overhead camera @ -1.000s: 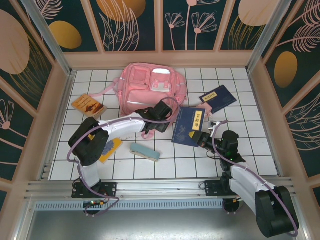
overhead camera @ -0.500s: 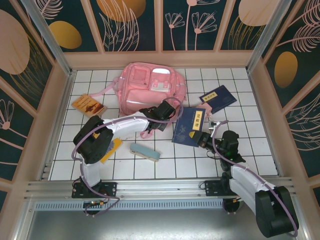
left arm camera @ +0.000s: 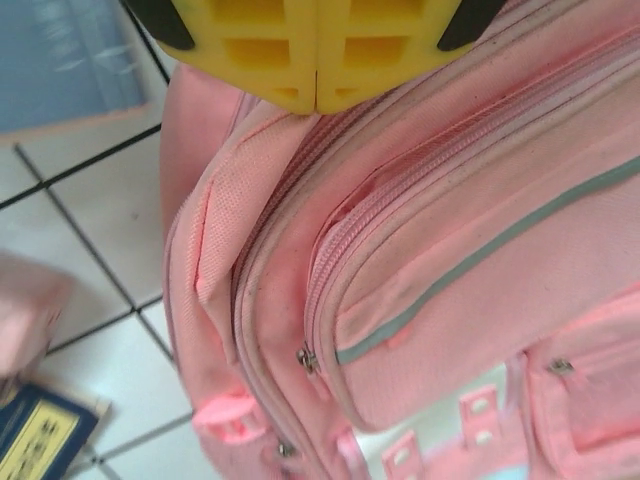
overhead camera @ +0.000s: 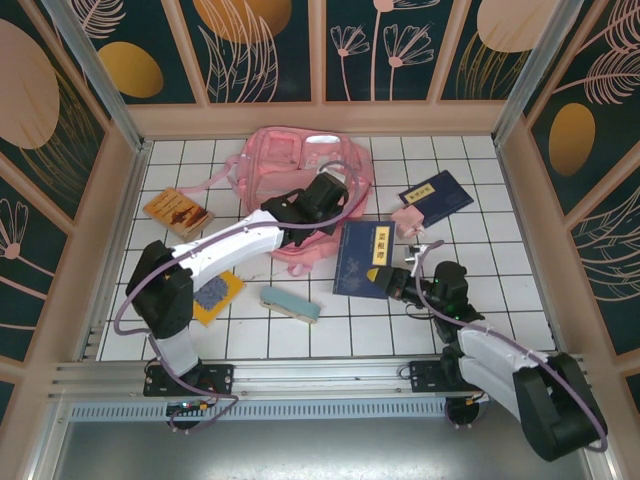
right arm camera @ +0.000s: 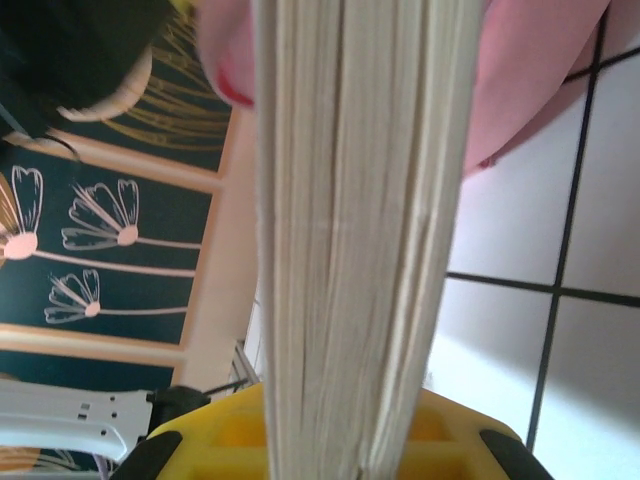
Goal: Pack books, pencil case, and school supplies into a backpack
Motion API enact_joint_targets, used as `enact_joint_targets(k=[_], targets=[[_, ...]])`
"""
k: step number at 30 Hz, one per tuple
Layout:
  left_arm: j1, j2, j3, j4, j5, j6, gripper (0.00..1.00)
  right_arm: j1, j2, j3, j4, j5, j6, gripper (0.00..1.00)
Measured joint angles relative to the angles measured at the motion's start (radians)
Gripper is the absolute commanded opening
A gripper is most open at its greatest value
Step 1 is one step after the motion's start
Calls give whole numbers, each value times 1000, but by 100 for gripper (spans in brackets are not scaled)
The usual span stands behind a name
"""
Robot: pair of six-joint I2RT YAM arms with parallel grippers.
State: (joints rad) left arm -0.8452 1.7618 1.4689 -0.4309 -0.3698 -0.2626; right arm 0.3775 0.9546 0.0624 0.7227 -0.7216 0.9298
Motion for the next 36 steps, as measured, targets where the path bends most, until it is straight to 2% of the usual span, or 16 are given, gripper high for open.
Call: enact_joint_targets(k=[8, 14, 15, 16, 18, 20, 26, 28, 32, 36], targets=[[2, -40, 73, 5, -1, -23, 0, 76, 290, 129, 128, 12, 57, 0], [2, -47, 93, 3, 6, -31, 0, 72, 500, 283, 170, 14, 108, 0], [2, -47, 95, -1, 4, -31, 4, 69, 523, 301, 174, 14, 115, 0], [2, -47, 95, -2, 1, -29, 23, 65, 538, 311, 180, 14, 120, 0], [2, -47, 89, 0, -3, -21, 44, 55, 541, 311, 179, 14, 121, 0], [2, -47, 70, 1, -6, -13, 48, 44, 536, 304, 178, 14, 116, 0], [2, 2, 5, 1, 16, 12, 52, 0, 460, 241, 142, 18, 74, 0], [2, 40, -19, 1, 29, 24, 58, -11, 453, 227, 140, 15, 60, 0], [2, 108, -63, 0, 40, 39, 61, -14, 481, 223, 158, 10, 48, 0], [2, 159, -70, 0, 40, 59, 70, -11, 548, 223, 203, 6, 49, 0]])
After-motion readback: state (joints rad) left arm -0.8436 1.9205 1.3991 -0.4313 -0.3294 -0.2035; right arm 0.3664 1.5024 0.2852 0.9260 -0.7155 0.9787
